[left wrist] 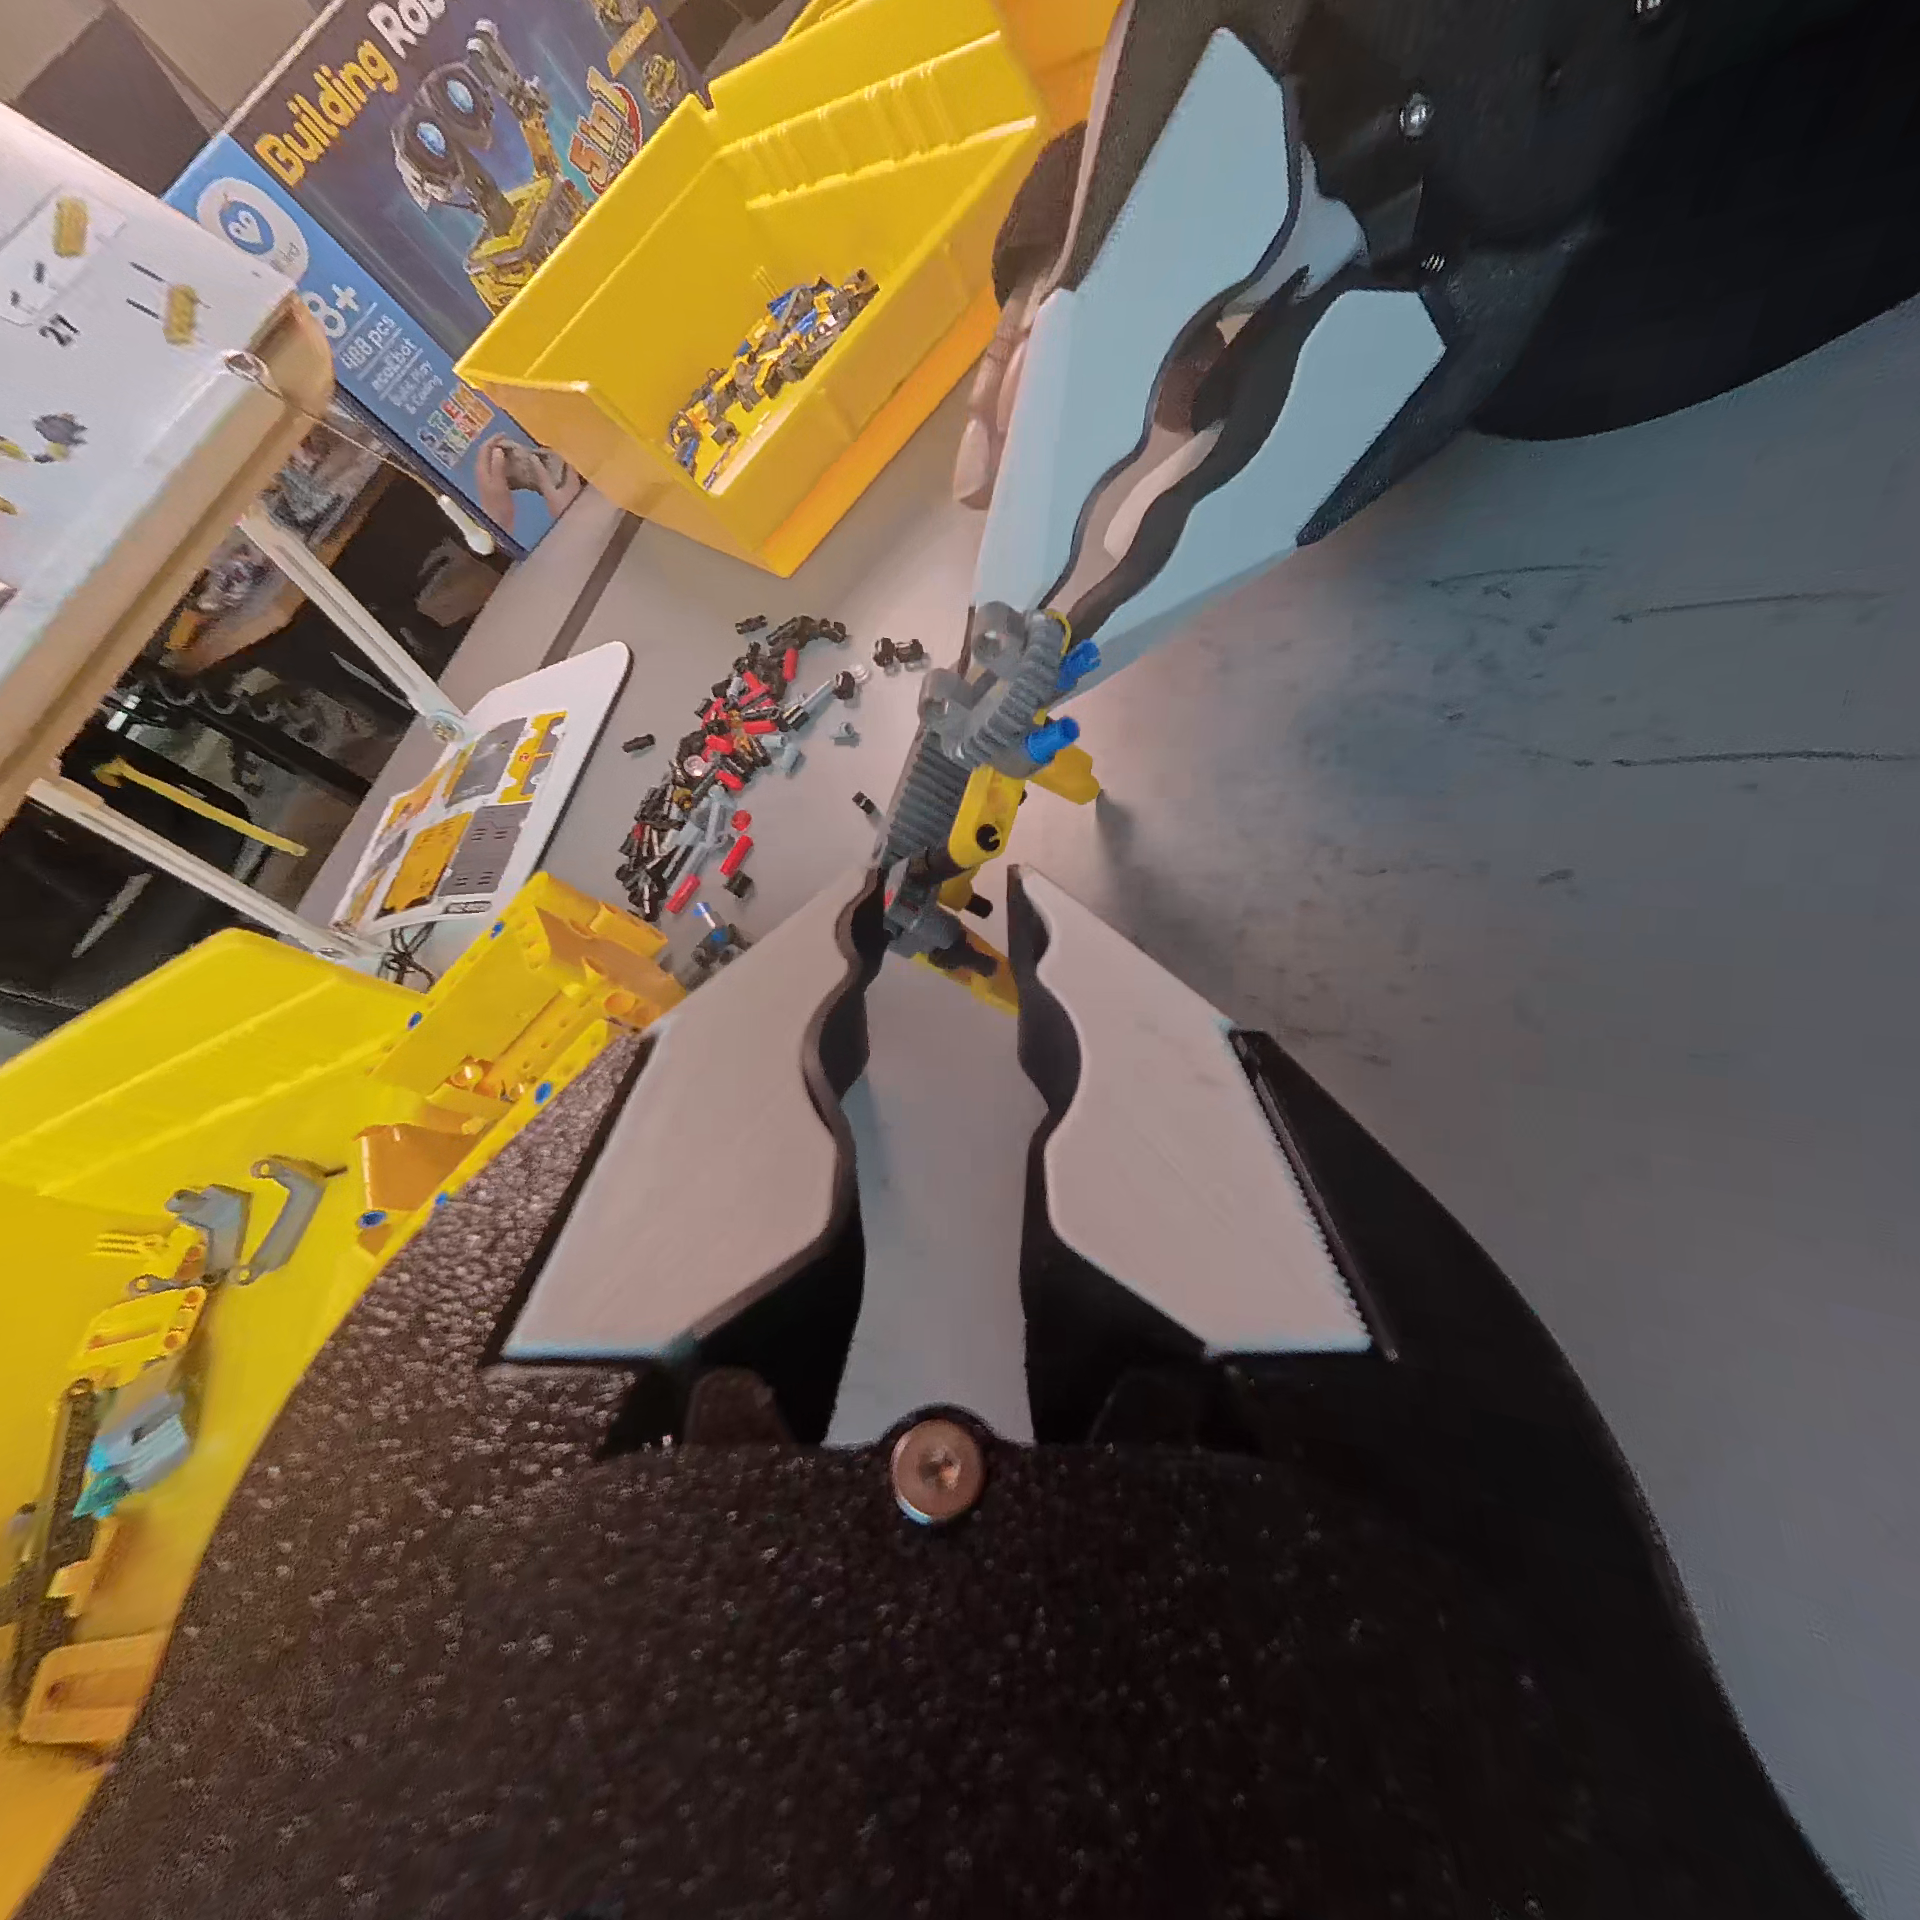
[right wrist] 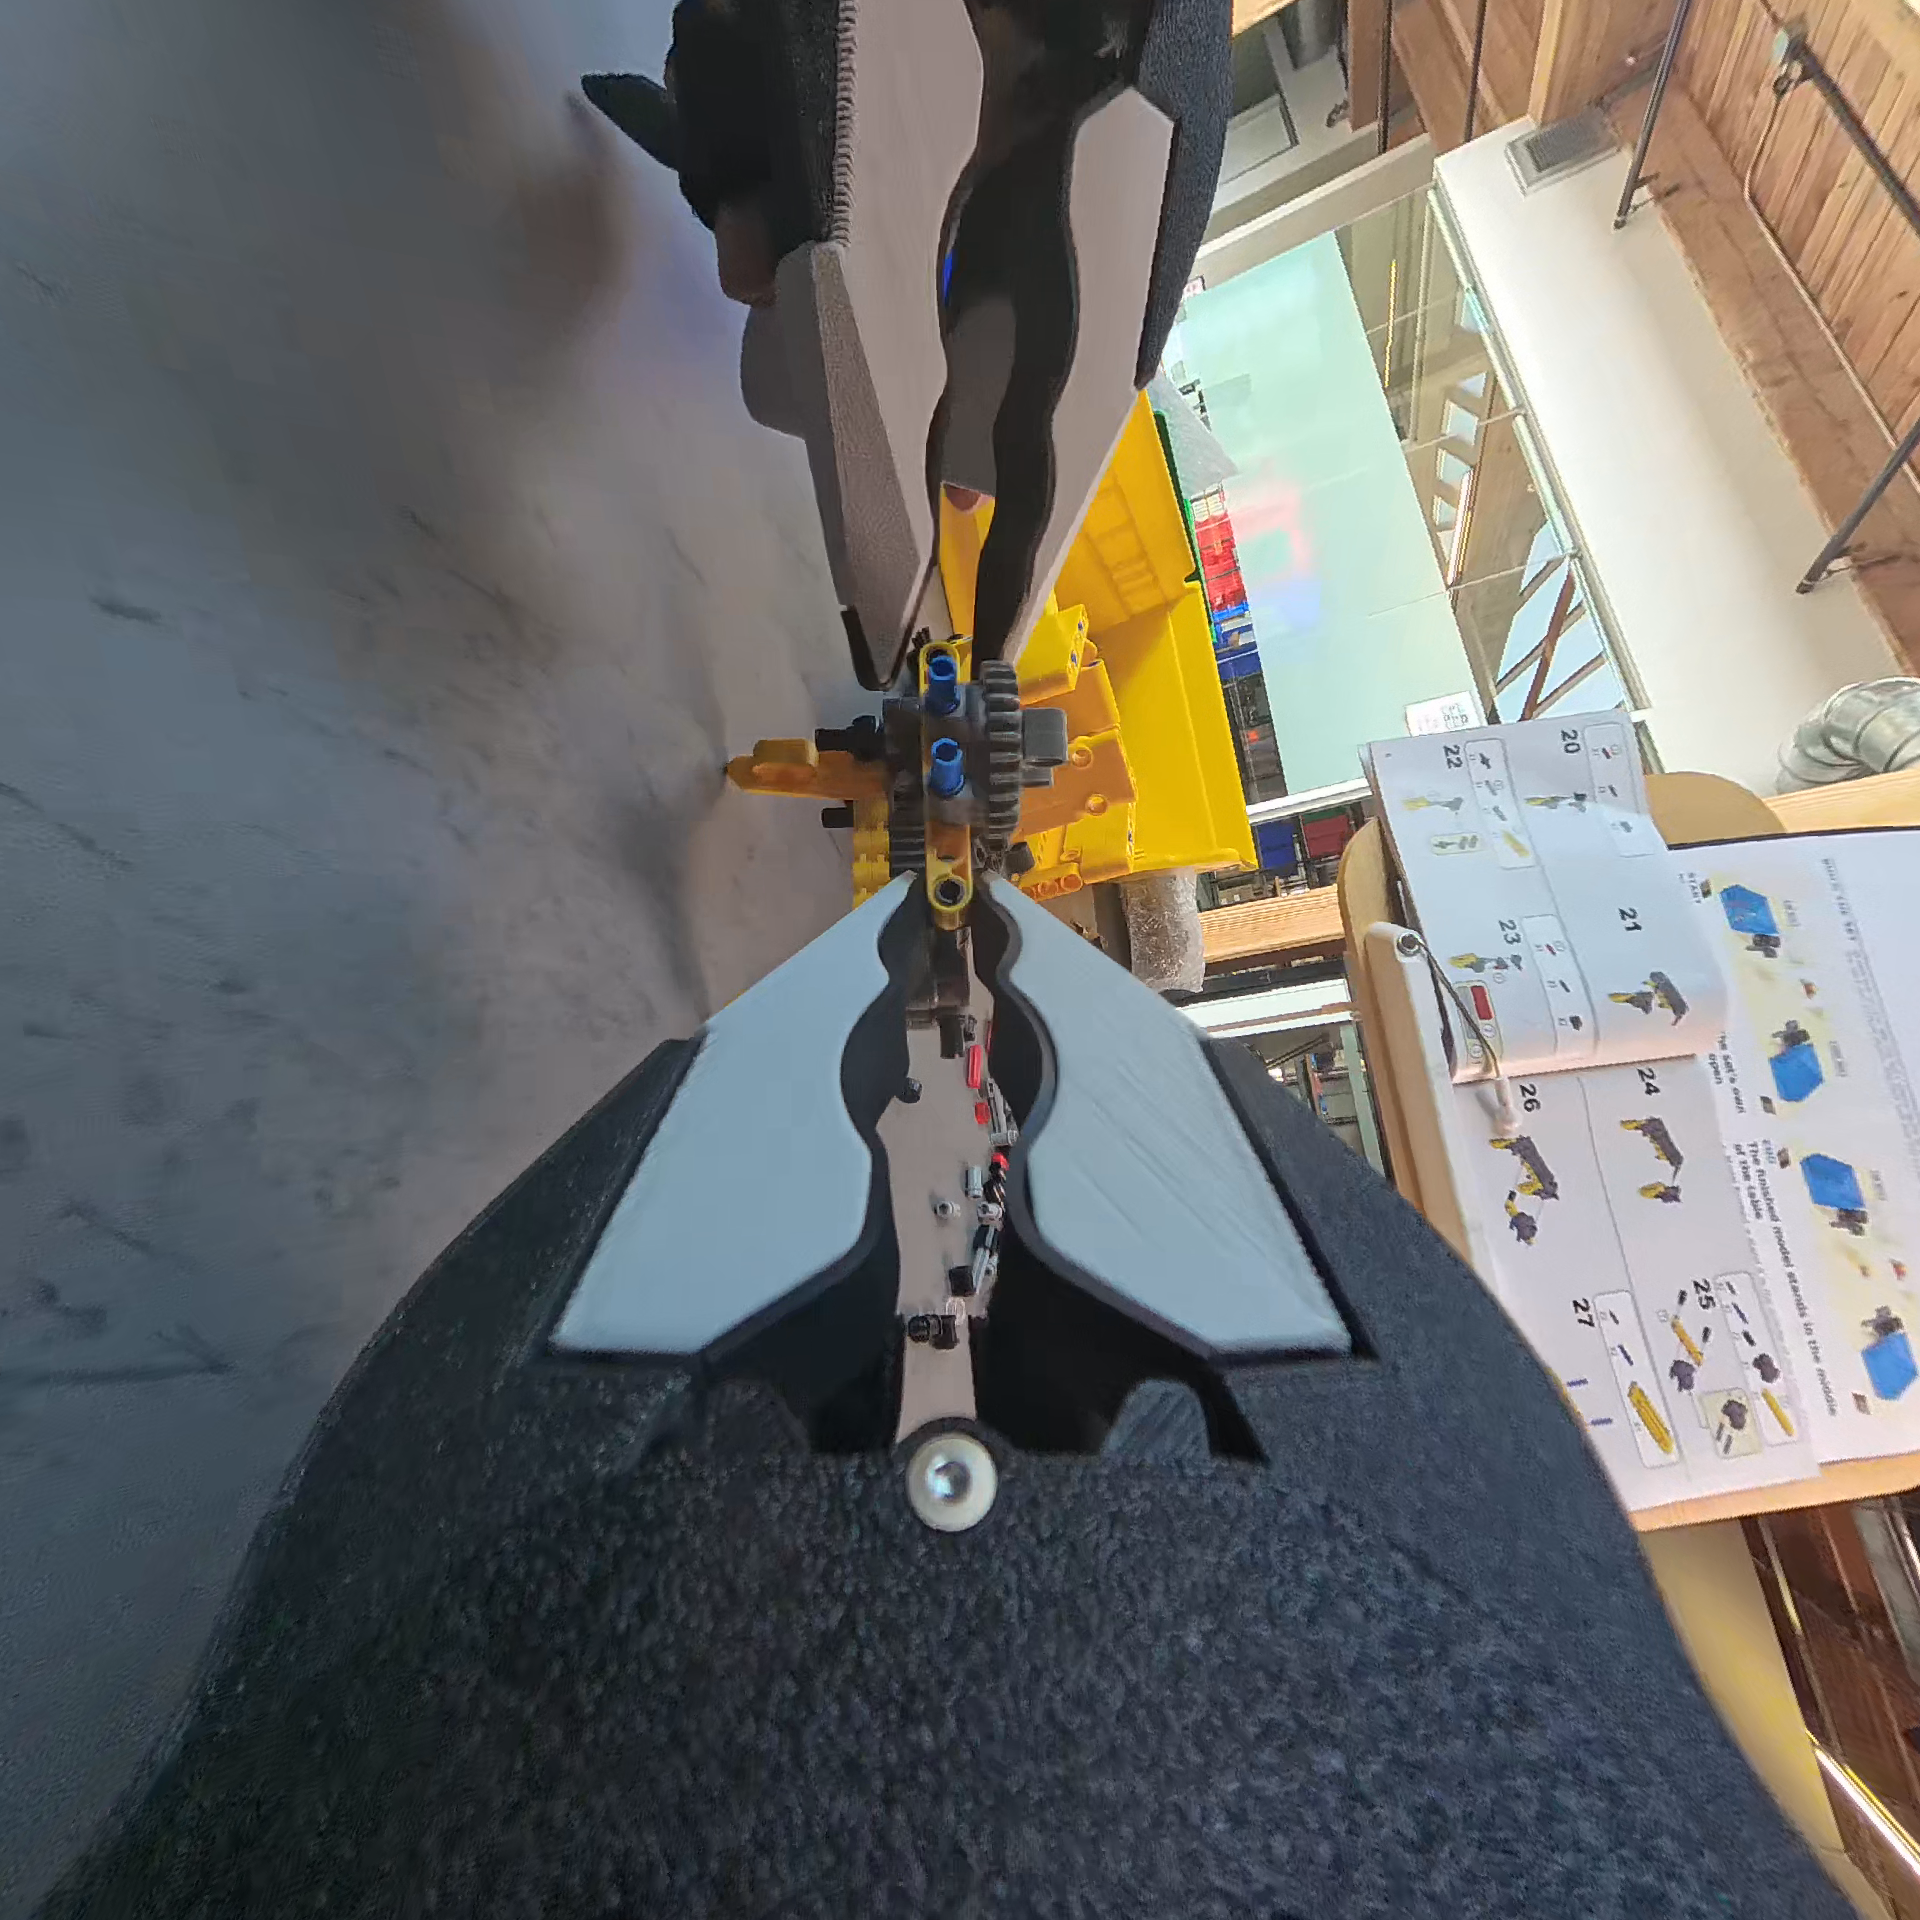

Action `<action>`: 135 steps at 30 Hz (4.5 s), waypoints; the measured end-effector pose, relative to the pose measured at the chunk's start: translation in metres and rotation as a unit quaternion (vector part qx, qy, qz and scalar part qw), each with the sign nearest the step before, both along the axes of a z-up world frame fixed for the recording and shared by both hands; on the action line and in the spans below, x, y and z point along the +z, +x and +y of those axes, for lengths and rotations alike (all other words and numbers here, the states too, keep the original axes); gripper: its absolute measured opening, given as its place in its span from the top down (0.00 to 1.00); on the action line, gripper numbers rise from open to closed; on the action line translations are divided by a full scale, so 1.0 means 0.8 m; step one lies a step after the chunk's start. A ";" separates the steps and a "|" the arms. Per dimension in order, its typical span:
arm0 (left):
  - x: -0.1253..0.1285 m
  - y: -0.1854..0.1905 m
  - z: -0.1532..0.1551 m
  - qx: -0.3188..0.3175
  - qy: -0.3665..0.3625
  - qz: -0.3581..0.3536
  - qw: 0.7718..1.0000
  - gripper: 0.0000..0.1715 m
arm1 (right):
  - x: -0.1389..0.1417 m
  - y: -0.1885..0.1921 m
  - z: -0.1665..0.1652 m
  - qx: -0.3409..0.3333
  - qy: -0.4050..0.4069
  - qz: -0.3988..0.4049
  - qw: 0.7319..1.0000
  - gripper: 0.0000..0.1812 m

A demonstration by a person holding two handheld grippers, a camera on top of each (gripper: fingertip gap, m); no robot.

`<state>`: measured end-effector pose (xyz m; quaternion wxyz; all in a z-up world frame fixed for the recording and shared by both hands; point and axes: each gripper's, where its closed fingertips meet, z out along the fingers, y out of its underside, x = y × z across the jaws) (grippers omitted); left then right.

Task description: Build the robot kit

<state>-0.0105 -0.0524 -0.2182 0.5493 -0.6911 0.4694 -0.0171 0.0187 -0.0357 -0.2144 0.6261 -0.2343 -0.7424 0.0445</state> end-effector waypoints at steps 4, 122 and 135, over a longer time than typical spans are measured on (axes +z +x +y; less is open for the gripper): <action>-0.006 -0.001 -0.003 -0.007 -0.015 0.000 1.000 0.83 | -0.001 0.001 -0.005 0.009 0.002 -0.002 1.000 0.96; 0.076 -0.356 0.188 0.288 -0.262 0.058 0.919 0.88 | 0.030 0.017 0.143 -0.140 -0.503 0.144 0.841 0.88; 0.000 -0.406 0.304 0.333 -0.330 0.084 0.879 0.85 | 0.029 0.019 0.138 -0.128 -0.503 0.132 0.844 0.89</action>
